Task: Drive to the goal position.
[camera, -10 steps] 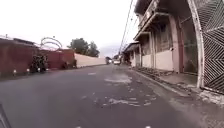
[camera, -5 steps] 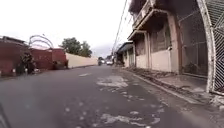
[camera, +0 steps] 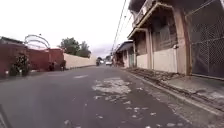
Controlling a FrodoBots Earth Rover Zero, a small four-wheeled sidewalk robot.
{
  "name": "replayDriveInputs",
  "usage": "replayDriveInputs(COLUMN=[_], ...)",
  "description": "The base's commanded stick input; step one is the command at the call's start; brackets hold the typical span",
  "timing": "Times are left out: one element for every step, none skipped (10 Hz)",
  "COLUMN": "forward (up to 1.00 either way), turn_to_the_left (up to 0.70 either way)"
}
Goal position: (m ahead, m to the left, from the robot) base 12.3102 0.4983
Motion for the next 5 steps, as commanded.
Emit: replayDriveInputs(forward=[1.0, 1.0, 1.0, 1.0, 1.0], turn_to_the_left=[0.0, 0.0, 0.0, 0.0, 0.0])
